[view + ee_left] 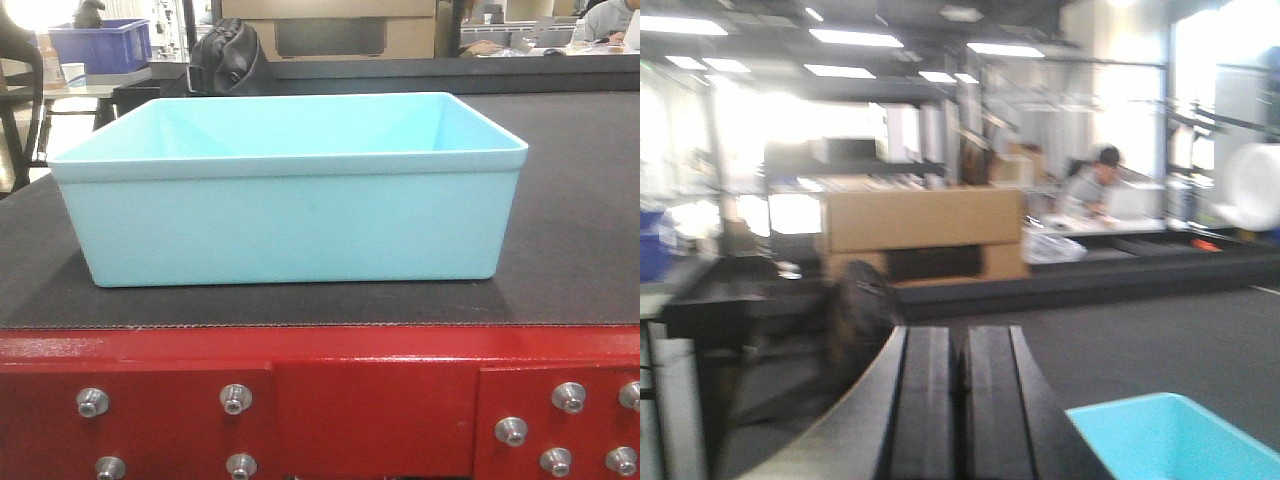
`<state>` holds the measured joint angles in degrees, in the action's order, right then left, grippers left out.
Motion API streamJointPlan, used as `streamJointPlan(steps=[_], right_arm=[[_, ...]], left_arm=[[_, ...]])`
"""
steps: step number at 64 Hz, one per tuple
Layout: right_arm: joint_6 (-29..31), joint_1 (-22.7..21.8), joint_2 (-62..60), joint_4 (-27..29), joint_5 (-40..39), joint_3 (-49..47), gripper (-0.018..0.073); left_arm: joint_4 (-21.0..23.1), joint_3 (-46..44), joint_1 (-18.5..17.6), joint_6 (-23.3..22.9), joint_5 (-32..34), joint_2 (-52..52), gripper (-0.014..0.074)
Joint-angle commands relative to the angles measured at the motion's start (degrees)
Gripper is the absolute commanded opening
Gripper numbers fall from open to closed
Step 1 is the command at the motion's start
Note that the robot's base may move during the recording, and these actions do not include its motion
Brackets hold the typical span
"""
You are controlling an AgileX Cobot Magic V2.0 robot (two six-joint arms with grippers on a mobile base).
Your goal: Fetch blue bin and place on conveyor start
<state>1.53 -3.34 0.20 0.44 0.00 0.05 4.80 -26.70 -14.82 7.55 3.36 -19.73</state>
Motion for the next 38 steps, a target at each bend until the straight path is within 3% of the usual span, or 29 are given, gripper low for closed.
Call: streamJointPlan(steps=[1, 8, 16, 21, 29, 38], right_arm=[[0.16, 0.01, -0.2, -0.44, -0.91, -0.05, -0.0163], [0.16, 0.01, -0.2, -0.44, -0.91, -0.05, -0.0163], [0.16, 0.01, -0.2, -0.44, -0.91, -0.05, -0.0163], [0.16, 0.01, -0.2, -0.44, -0.91, -0.05, -0.0163], [0.16, 0.01, -0.2, -0.44, -0.91, -0.05, -0.0163], [0.16, 0.01, -0.2, -0.44, -0.91, -0.05, -0.0163]], left_arm=[[-1.04, 5.14, 5.02, 0.2, 3.52, 2.83, -0.0111], [0.02, 10.13, 11.41, 0.2, -2.71, 7.1, -0.0111], [0.51, 13.37, 15.07, 0.2, -10.7, 12.61, -0.0111], [-1.27, 15.53, 15.85, -0.99, -11.46, 16.3, -0.0111], [-7.42, 19.64, 16.24, -9.85, -11.06, 19.73, -0.0111], [-7.56, 22.64, 16.13, -9.73, -10.1, 19.73, -0.0111]])
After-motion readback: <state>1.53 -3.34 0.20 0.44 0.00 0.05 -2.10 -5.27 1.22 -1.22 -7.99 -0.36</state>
